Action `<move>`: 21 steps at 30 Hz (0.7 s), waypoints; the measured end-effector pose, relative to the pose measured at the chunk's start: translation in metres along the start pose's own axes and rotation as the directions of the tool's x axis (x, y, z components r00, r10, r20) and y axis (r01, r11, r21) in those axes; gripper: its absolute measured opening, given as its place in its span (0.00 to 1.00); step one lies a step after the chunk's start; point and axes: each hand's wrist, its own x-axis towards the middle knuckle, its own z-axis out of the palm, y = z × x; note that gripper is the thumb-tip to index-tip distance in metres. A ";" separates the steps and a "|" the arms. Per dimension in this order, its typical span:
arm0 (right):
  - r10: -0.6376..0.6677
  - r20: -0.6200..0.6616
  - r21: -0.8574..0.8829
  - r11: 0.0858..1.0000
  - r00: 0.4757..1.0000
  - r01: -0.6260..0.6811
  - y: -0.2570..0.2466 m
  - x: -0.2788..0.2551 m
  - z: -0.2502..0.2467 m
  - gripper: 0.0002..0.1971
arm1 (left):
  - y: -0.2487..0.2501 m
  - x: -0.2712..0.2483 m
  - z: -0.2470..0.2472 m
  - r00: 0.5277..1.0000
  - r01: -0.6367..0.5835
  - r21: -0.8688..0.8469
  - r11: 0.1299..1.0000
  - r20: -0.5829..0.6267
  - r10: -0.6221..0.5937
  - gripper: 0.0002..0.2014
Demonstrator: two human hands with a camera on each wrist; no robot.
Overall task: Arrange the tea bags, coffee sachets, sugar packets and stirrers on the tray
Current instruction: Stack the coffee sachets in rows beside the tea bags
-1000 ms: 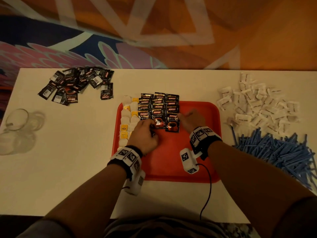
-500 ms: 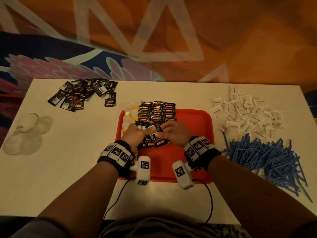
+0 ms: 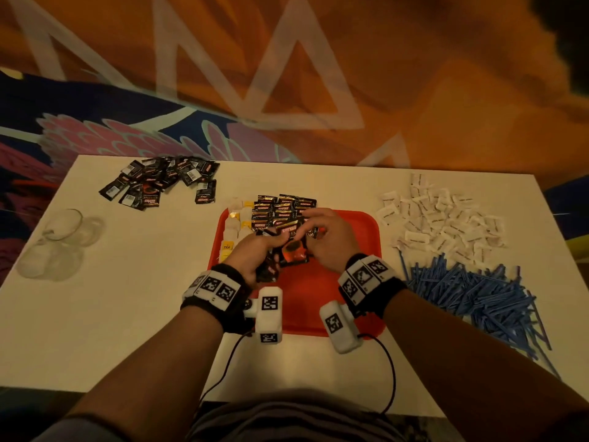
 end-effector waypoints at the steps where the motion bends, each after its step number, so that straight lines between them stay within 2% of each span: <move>1: 0.036 -0.010 0.028 0.999 0.999 -0.035 0.001 -0.002 -0.002 0.23 | 0.001 -0.001 0.003 0.998 -0.044 0.019 0.999 -0.045 0.044 0.09; 3: 0.171 -0.009 0.200 0.966 0.985 -0.166 0.002 -0.006 -0.007 0.20 | 0.002 -0.004 0.009 0.984 -0.134 0.054 0.990 -0.114 0.139 0.06; 5: 0.268 0.076 0.280 0.919 0.960 -0.279 0.002 -0.010 -0.010 0.11 | 0.001 -0.008 0.015 0.968 -0.205 0.080 0.975 -0.134 0.214 0.04; 7: 0.250 0.126 0.127 0.956 0.960 -0.266 0.004 -0.013 -0.013 0.09 | -0.001 -0.012 0.022 0.959 -0.256 0.077 0.964 -0.108 0.263 0.02; 10: 0.219 0.070 -0.029 0.976 0.973 -0.217 0.007 -0.014 -0.015 0.05 | -0.002 -0.019 0.029 0.944 -0.314 0.016 0.949 -0.105 0.314 0.07; 14: 0.188 0.021 -0.048 0.981 0.982 -0.187 0.009 -0.014 -0.017 0.08 | 0.001 -0.024 0.040 0.923 -0.328 0.051 0.943 -0.197 0.332 0.06; 17: 0.149 0.040 -0.064 0.987 0.988 -0.146 0.007 -0.017 -0.016 0.09 | -0.001 -0.021 0.046 0.876 -0.367 0.132 0.921 -0.284 0.390 0.08; 21: 0.157 0.069 -0.059 0.986 0.985 -0.153 0.006 -0.017 -0.014 0.06 | -0.002 -0.018 0.043 0.850 -0.414 0.146 0.898 -0.291 0.439 0.07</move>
